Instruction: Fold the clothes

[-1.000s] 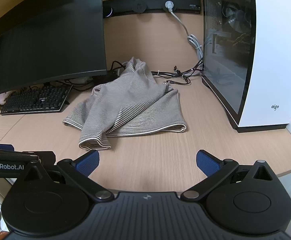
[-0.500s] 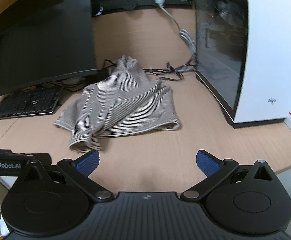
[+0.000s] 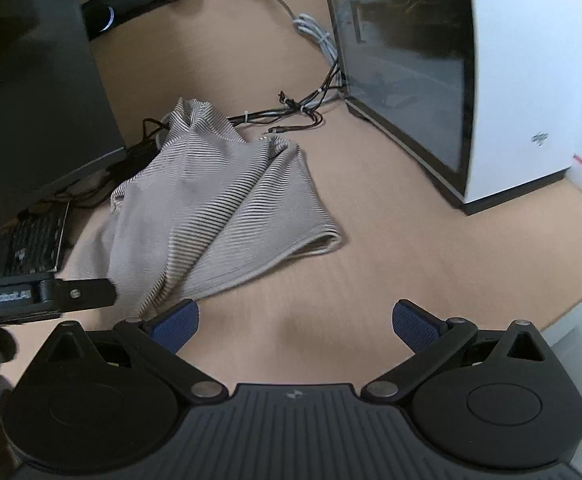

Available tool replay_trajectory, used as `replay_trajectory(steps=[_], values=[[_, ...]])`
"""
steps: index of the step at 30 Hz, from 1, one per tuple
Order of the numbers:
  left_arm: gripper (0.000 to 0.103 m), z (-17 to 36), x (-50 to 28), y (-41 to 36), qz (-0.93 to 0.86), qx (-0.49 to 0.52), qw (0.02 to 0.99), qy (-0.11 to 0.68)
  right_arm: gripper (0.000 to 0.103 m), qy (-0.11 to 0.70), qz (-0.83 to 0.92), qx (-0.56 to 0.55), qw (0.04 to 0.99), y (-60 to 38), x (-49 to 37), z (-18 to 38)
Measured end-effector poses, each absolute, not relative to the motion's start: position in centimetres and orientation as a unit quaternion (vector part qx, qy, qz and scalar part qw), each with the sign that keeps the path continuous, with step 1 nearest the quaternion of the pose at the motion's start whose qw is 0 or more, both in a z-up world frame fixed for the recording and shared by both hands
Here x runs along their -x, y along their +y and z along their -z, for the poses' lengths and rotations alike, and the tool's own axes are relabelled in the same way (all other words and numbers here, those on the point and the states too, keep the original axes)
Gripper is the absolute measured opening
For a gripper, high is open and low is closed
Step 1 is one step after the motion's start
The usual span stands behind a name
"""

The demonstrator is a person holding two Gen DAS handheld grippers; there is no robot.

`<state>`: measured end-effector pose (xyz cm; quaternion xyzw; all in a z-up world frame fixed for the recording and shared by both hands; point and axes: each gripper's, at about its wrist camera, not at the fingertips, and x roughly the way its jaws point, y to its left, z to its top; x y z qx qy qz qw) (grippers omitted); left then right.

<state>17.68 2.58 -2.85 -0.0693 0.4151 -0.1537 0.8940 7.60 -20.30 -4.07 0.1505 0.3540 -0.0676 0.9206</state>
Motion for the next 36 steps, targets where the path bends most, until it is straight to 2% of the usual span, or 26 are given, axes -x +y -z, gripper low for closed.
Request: replay_trajectory(steps=[6,16,28,36], values=[[0.103,2.9,-23.1,3.9,0.178,0.082,0.891,0.410,0.103,0.356,0.084,-0.201,0.909,-19.3,-9.9,3.4],[0.103,7.0,-30.6,3.8,0.164,0.121,0.872,0.444,0.103,0.339,0.062,-0.139,0.928,-18.9,-14.3,2.7],[0.103,7.1,-30.1,2.3,0.106,0.122,0.880,0.446,0.103,0.403,-0.091,-0.150,0.898,-23.5,-28.3,8.5],[0.103,6.9,-26.3,1.1,0.074,0.099,0.888,0.443,0.103,0.427,-0.163,-0.162,0.875,-25.3,-28.4,10.9]])
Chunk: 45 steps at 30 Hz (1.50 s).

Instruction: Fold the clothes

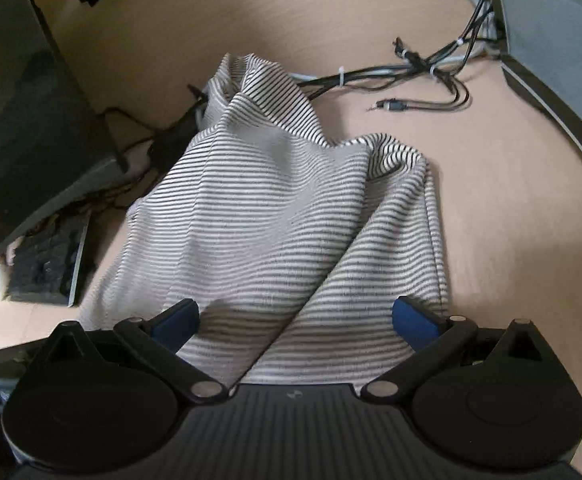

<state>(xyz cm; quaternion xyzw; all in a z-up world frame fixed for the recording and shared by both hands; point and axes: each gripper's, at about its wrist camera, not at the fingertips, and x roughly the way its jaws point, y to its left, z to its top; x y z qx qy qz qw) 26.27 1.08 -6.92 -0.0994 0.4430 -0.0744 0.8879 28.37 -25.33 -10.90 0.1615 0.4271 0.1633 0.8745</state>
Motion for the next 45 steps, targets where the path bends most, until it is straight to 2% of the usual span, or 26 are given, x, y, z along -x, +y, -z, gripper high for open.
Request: replay_trajectory(steps=[6,13,20,26,33,39,41,43,45], values=[[0.103,6.2,-21.7,1.2,0.094,0.097,0.872,0.470,0.103,0.466,-0.190,-0.179,0.846,-26.7,-23.7,10.6],[0.103,5.9,-17.6,4.5,0.138,0.117,0.852,0.491,0.103,0.475,-0.167,-0.133,0.854,-24.3,-19.3,9.9],[0.103,5.7,-17.7,5.4,0.157,0.130,0.841,0.501,0.103,0.483,-0.143,-0.086,0.859,-22.0,-14.9,9.2],[0.103,5.7,-18.3,6.4,0.172,0.150,0.834,0.502,0.103,0.476,-0.105,-0.096,0.868,-22.1,-14.5,8.9],[0.103,4.0,-19.5,8.7,0.141,0.144,0.872,0.445,0.103,0.438,-0.064,-0.060,0.895,-22.5,-14.0,7.0],[0.103,2.6,-20.2,11.4,0.097,0.124,0.896,0.416,0.094,0.376,-0.044,-0.027,0.925,-21.9,-12.5,3.8],[0.103,2.6,-20.1,11.7,0.105,0.131,0.893,0.418,0.075,0.381,-0.048,-0.035,0.923,-21.3,-12.9,3.8],[0.103,2.8,-19.6,11.6,0.126,0.140,0.886,0.423,0.063,0.392,-0.061,-0.043,0.917,-20.3,-13.4,4.2],[0.103,3.2,-19.0,11.2,0.156,0.149,0.877,0.430,0.063,0.404,-0.077,-0.049,0.910,-19.0,-13.9,4.7]])
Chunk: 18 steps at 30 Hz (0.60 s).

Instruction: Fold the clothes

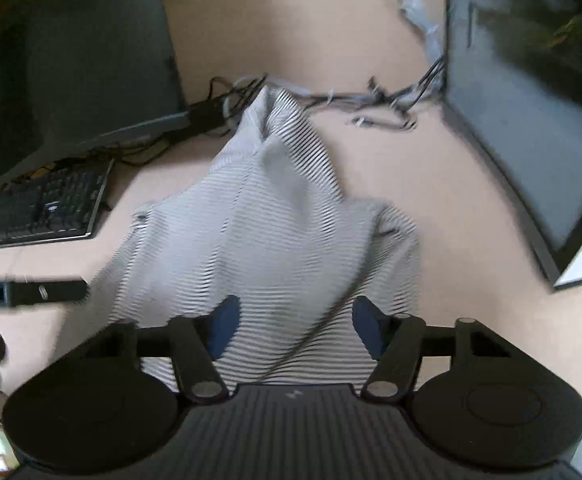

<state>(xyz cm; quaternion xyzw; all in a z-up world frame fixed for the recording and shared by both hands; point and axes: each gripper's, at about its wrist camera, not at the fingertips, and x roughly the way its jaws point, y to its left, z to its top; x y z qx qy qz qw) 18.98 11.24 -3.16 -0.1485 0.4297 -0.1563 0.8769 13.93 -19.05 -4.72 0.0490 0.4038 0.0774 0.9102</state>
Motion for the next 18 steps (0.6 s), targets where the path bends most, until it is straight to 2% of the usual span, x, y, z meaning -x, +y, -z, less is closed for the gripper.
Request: replay_trajectory(steps=[8,14,18], values=[[0.103,4.3,-19.2,10.1,0.219,0.195,0.848,0.441,0.061,0.431,-0.080,0.001,0.899,-16.3,-15.1,7.3],[0.098,5.2,-21.2,8.7,0.203,0.183,0.845,0.459,0.062,0.442,-0.068,-0.021,0.894,-19.3,-15.3,7.6],[0.091,5.8,-22.5,7.7,0.192,0.176,0.843,0.470,0.062,0.451,-0.076,-0.022,0.889,-19.8,-15.2,8.6]])
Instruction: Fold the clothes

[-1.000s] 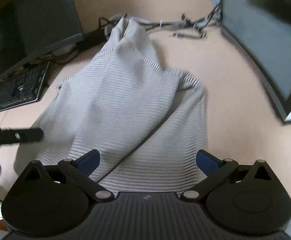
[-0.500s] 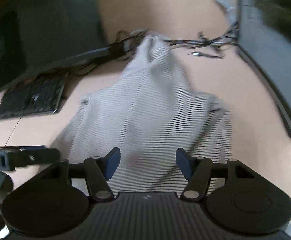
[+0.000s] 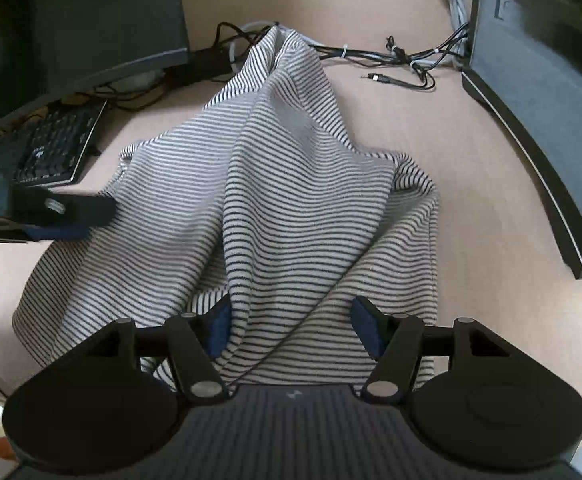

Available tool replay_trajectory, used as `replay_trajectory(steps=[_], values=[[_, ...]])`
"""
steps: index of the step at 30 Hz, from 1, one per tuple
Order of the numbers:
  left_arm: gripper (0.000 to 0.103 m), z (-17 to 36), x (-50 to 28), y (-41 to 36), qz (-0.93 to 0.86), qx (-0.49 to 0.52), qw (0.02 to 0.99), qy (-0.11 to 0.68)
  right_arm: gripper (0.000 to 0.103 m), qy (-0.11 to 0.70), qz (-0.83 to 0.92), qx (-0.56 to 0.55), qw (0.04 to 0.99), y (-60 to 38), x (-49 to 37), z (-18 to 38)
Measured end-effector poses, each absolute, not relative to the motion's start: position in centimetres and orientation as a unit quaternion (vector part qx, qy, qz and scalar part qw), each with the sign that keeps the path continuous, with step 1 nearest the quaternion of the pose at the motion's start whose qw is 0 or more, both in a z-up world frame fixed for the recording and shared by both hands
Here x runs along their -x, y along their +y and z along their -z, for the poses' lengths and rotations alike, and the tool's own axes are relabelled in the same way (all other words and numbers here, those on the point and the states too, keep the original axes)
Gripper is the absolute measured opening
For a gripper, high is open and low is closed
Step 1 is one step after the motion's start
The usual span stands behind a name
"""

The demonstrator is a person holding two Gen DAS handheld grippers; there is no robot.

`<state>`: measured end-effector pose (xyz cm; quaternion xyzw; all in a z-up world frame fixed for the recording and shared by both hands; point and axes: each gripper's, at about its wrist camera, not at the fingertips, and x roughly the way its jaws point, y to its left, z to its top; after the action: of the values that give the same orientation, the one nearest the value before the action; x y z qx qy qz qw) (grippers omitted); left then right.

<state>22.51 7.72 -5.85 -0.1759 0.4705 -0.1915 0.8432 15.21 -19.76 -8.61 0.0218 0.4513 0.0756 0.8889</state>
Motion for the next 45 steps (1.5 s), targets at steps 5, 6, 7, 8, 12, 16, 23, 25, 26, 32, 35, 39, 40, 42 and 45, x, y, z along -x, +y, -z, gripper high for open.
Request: replay_trajectory(steps=[5,6,7,8,12,16,23,25,26,32,35,39,40,42,45], values=[[0.096,6.4,-23.5,5.9,0.214,0.175,0.832,0.481,0.068,0.456,-0.077,-0.038,0.886,-20.4,-15.3,9.5],[0.097,6.5,-23.6,5.5,0.222,0.174,0.831,0.480,0.068,0.455,-0.077,-0.037,0.886,-20.4,-15.3,9.5],[0.097,6.5,-23.6,5.0,0.225,0.170,0.832,0.477,0.070,0.454,-0.077,-0.036,0.887,-20.4,-15.4,9.6],[0.096,6.6,-23.7,4.7,0.227,0.168,0.833,0.475,0.070,0.453,-0.077,-0.036,0.887,-20.4,-15.4,9.6],[0.016,5.6,-24.8,5.5,0.232,0.201,0.828,0.470,0.070,0.451,-0.072,-0.037,0.889,-20.4,-15.2,9.7],[0.016,2.0,-25.8,8.5,0.213,0.231,0.860,0.402,0.070,0.449,-0.068,-0.040,0.890,-20.4,-15.0,9.7],[0.012,-4.8,-28.1,17.8,0.089,0.271,0.925,0.252,0.079,0.446,-0.056,-0.037,0.893,-20.3,-14.9,9.8],[0.012,-5.3,-28.2,19.6,0.061,0.274,0.929,0.240,0.081,0.446,-0.050,-0.035,0.893,-20.3,-15.0,9.8],[0.013,-5.4,-28.1,20.3,0.051,0.274,0.930,0.240,0.081,0.446,-0.047,-0.033,0.893,-20.2,-15.0,9.8],[0.056,-4.8,-27.5,20.9,0.041,0.250,0.933,0.257,0.076,0.381,0.003,0.073,0.922,-17.1,-14.7,6.8],[0.075,-3.1,-27.4,17.8,0.080,0.204,0.933,0.284,0.076,0.329,0.005,0.130,0.935,-14.3,-15.6,4.9],[0.081,-0.1,-26.7,12.5,0.137,0.167,0.921,0.324,0.076,0.341,-0.026,0.113,0.933,-12.0,-18.9,5.1],[0.086,0.9,-26.1,11.3,0.153,0.164,0.918,0.328,0.075,0.348,-0.036,0.108,0.930,-11.7,-19.6,5.7],[0.096,2.1,-25.1,9.4,0.167,0.152,0.920,0.322,0.069,0.364,-0.053,0.104,0.924,-11.3,-20.9,6.8],[0.096,3.2,-24.7,8.0,0.141,0.146,0.923,0.326,0.031,0.392,-0.054,0.133,0.909,-11.9,-21.9,8.7]])
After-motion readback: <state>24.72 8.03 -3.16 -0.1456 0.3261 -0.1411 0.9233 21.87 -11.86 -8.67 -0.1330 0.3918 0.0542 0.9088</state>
